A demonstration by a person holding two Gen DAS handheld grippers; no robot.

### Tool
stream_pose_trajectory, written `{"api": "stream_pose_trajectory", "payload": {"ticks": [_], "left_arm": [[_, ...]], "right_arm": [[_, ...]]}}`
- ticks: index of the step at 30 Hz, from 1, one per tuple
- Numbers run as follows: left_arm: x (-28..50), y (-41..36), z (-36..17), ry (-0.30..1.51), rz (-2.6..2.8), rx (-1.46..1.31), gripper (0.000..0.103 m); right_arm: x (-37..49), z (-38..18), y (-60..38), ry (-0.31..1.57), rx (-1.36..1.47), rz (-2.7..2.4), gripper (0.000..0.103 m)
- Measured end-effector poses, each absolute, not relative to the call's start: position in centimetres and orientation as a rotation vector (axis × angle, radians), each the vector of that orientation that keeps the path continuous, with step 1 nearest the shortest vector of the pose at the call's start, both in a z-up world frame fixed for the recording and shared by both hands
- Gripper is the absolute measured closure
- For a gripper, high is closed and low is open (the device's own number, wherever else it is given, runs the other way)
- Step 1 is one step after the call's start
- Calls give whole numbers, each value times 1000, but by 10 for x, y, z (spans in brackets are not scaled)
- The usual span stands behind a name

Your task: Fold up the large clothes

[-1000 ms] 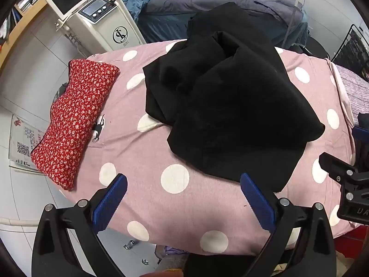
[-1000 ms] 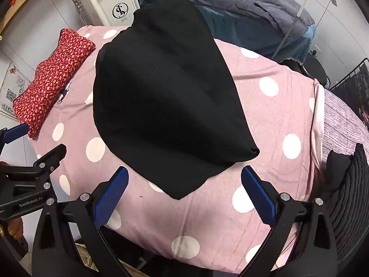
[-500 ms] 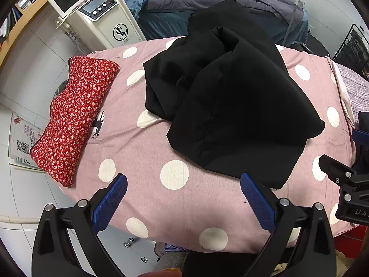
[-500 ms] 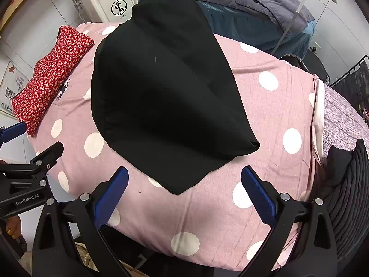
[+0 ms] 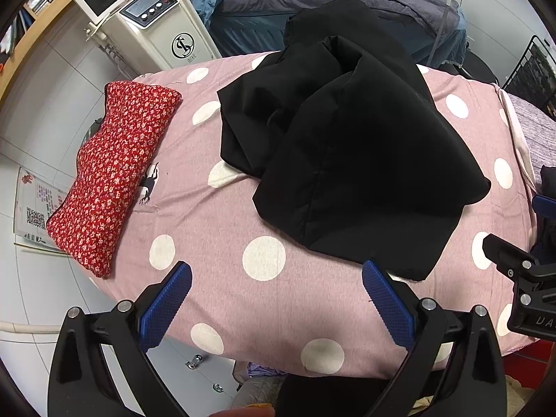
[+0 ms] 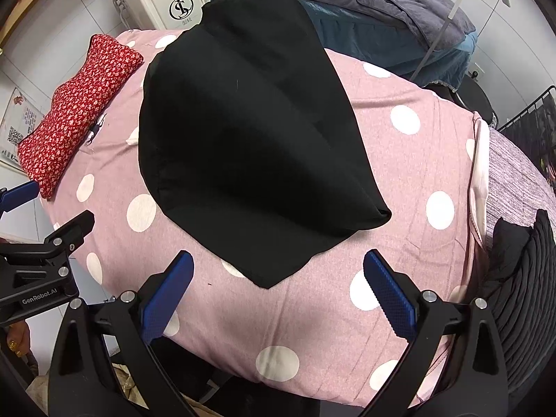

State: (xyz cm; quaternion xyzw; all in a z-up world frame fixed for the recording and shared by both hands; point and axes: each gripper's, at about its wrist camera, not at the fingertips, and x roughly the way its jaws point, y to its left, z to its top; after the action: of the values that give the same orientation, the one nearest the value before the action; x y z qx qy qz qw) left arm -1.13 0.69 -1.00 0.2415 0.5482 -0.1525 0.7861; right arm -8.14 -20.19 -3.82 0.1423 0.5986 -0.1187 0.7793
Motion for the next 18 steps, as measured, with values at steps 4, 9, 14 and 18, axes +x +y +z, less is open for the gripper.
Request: {"api": "stream_pose_trajectory", "payload": {"ticks": [4, 9, 14, 18], "left_arm": [[-13, 7, -10, 1180, -327, 520, 6], [-13, 8, -10, 1184, -323, 516, 6], [-12, 7, -10, 1191, -321, 517, 6], [-12, 8, -10, 1184, -318, 522, 6]], "right_arm": [[-82, -38, -201, 1293, 306, -257, 6], [-82, -39, -201, 1294, 306, -253, 6], [-83, -38, -200, 1302, 304, -254, 6], [-83, -36, -201, 1297, 293, -255, 6]]}}
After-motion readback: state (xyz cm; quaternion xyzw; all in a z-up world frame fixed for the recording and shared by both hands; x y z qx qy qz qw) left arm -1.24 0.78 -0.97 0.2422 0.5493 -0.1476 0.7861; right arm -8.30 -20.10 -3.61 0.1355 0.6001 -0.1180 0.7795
